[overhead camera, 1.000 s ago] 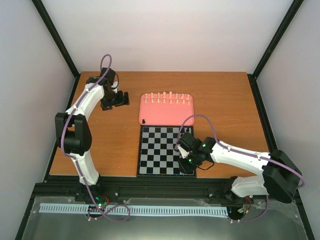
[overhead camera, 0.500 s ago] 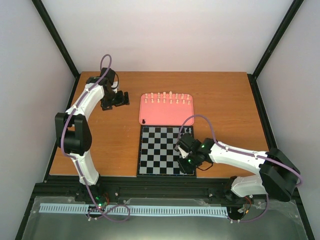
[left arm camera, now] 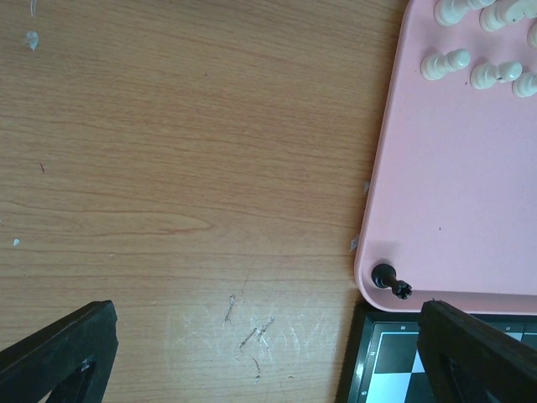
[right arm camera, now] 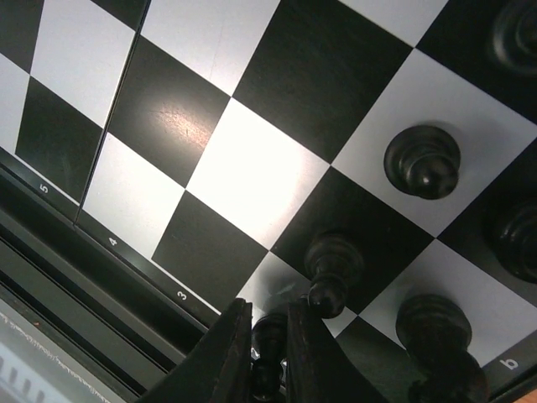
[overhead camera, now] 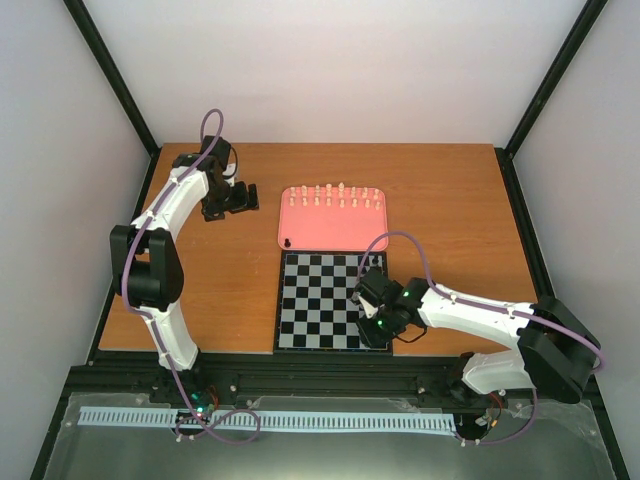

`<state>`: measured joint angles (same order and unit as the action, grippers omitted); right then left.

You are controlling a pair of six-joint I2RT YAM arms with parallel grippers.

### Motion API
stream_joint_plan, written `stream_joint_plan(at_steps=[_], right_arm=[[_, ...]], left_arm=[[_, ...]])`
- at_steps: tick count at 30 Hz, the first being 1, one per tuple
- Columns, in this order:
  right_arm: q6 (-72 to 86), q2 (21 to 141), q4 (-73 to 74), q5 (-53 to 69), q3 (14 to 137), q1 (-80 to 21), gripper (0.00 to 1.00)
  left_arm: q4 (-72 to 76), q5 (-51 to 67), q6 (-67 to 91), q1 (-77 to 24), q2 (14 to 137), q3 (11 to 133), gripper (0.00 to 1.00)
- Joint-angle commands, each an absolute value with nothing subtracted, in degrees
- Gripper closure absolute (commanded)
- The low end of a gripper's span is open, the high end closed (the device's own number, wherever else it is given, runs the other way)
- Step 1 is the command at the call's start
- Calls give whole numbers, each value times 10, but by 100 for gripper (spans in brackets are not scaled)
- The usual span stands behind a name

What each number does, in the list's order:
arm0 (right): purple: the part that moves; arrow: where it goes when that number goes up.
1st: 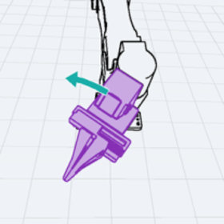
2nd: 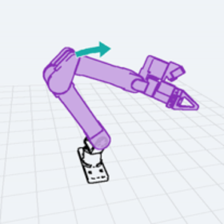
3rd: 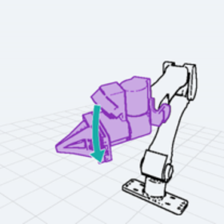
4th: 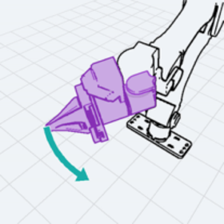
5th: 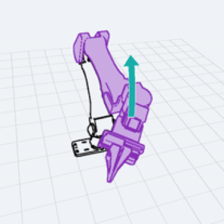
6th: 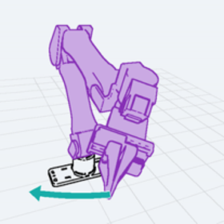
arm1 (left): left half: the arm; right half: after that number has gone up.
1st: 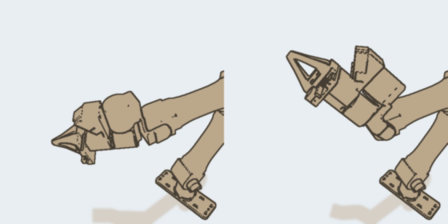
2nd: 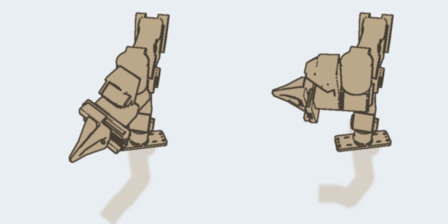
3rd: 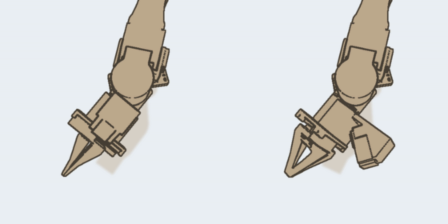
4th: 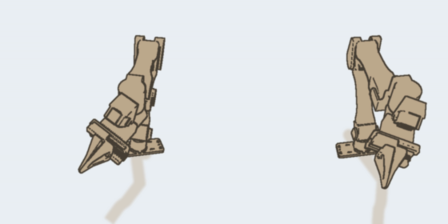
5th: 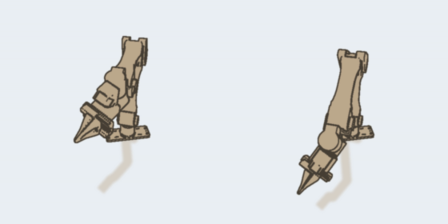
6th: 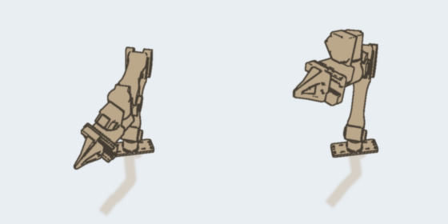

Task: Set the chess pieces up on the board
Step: Place the chess piece on the chessboard.

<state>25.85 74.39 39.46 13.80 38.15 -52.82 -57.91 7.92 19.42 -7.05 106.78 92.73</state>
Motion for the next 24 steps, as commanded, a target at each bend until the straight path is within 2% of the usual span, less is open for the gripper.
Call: stream_joint_plan(at_steps=[1,10,21,23,24], right_arm=[[253,748,382,132,390,-533,85],[241,749,386,147,408,-533,83],[231,701,467,152,473,-534,81],[221,700,491,141,509,-533,78],[213,707,502,132,532,-533,71]], left_arm=[[-572,77,201,-67,1056,926,0],[-572,77,200,-67,1056,926,0],[-573,78,201,-67,1056,928,0],[-573,80,202,-66,1055,930,0],[-573,81,201,-66,1055,931,0]])
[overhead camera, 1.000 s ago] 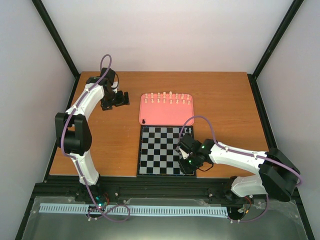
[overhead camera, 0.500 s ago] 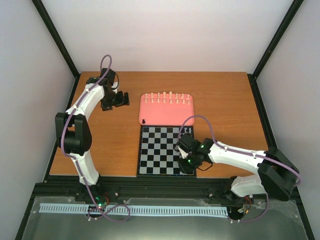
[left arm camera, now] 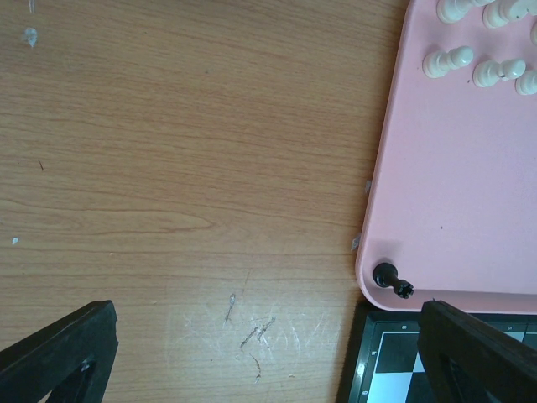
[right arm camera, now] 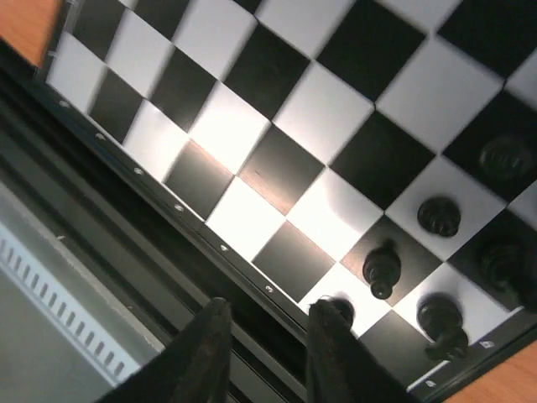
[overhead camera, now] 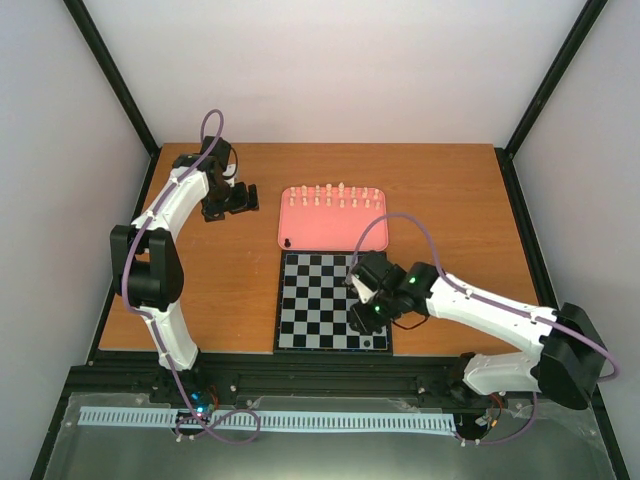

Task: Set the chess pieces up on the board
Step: Place the chess piece on the chessboard, then pick up the chess piece from the storage box.

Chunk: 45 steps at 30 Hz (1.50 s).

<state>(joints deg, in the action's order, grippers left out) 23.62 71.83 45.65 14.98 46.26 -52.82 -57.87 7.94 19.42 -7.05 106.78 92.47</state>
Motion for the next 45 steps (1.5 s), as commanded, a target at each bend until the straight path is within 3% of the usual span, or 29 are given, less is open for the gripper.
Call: stream_joint_plan(at_steps=[1,3,4,12,18,23,31,45], right_arm=[[204,721,513,122,558,-533,59],[185,762,529,91,613,-532,37],[172,790,533,83,641,-528,36],[118,1051,514,59,907,-464,35],[95,1254,530,79,1128,-439,41],[99,1360,543,111,1236,-426,47],[95,1411,528,172,1278,-414,50],[95,1442,538,188,1291,-413,65]], left_arm=[[-574,82,203,-67,1055,933,0],[-575,83,202,-67,1053,934,0],[-576,85,203,-67,1053,935,0],[-580,92,203,-67,1048,949,0],[-581,93,203,-67,1042,952,0],[-580,89,202,-67,1039,947,0],[-575,94,205,-66,1044,938,0],[-578,95,204,-66,1055,945,0]])
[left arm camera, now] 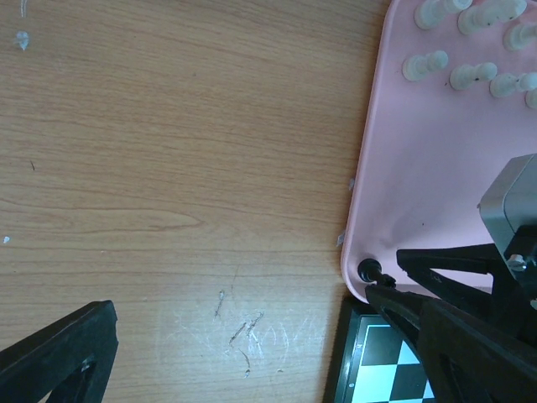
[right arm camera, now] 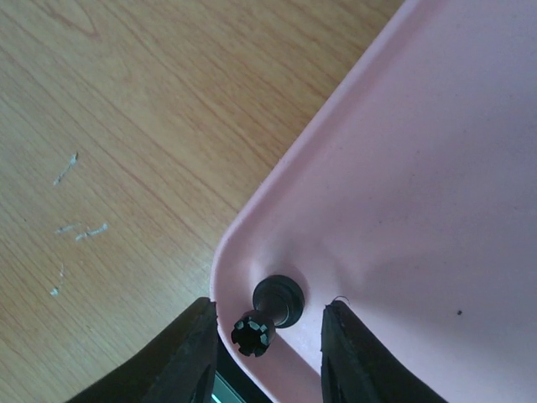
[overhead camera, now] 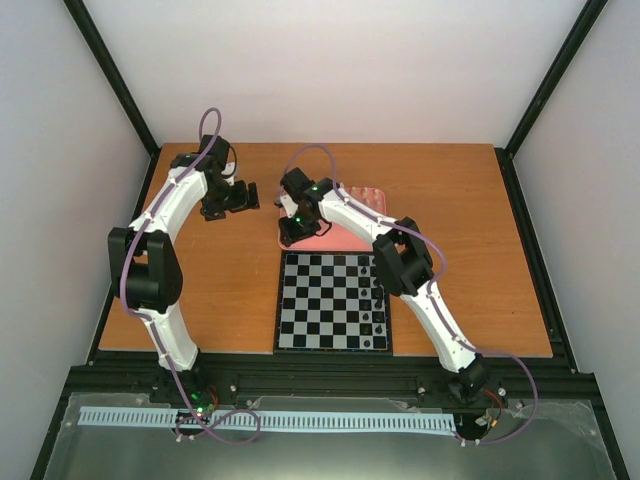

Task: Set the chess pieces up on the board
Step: Pick up the chess piece from the storage box.

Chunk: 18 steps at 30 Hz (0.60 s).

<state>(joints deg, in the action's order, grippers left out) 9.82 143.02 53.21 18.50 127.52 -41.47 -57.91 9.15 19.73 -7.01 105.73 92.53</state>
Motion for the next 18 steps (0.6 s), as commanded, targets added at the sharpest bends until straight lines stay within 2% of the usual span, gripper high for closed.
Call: stream_joint_plan(at_steps=[1,5,14,18], right_arm=[[95,1443,539,187,1292,-413,66],[95,1452,548,185,1303,-413,72],[93,1451,561,173,1311,-412,93],[89,1424,566,147,1311,-411,97]], left_arm=[[-578,95,204,-67,1056,945,0],[-577,93,205,-67,1056,945,0],[-576,96,205,-66,1055,942,0],[-576,99,206,-66,1055,944,0]])
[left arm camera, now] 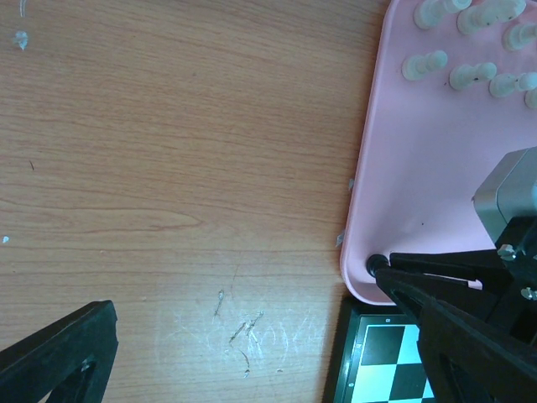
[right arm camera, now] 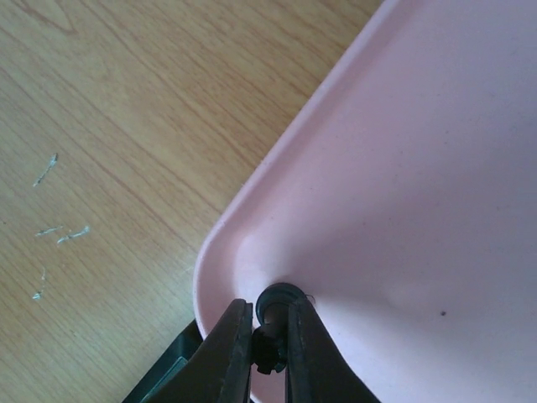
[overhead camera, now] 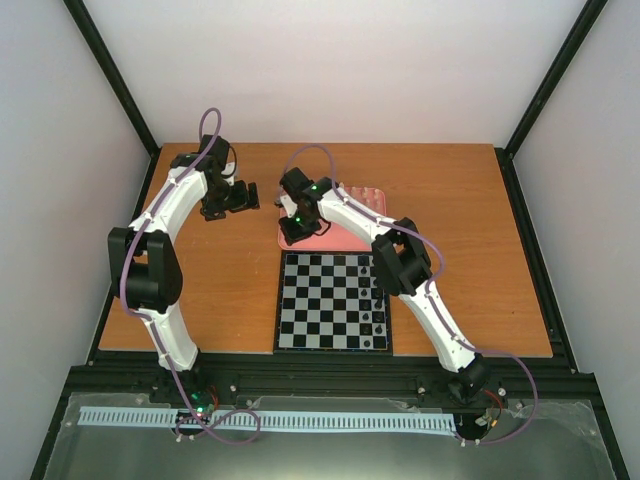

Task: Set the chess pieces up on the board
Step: Pick up the chess piece from the storage box, then place the chess piece on the chessboard.

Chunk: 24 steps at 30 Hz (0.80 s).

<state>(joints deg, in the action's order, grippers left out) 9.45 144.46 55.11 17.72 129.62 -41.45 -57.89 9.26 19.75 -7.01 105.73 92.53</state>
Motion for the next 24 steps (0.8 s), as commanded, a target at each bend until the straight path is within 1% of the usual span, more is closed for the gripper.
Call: stream_joint_plan(at_steps=[1,4,7,11,12,17,21,24], right_arm=[[88,1412,567,136,1311,-411,97],[91,1363,574,110,1306,-407,97],[98,1289,574,92,1256,-406,97],[116,1163,576,85,1083,-406,97],[126,1110,572,84,1030,-406,97],[187,927,582,65,795,-409,97],[248,818,594,65,668,-436,97],[302,763,598,68,618,-472,97]], left_arm=[[-576,98,206,-66,1055,945,0],[-576,98,206,-66,1051,945,0],[-576,99,206,-66,1048,944,0],[-576,101,207,-66,1047,946,0],[-577,102,207,-66,1047,947,0],[-577,103,208,-66,1050,950,0],[-578,101,208,-66,1057,955,0],[-578,103,209,-66,1062,957,0]])
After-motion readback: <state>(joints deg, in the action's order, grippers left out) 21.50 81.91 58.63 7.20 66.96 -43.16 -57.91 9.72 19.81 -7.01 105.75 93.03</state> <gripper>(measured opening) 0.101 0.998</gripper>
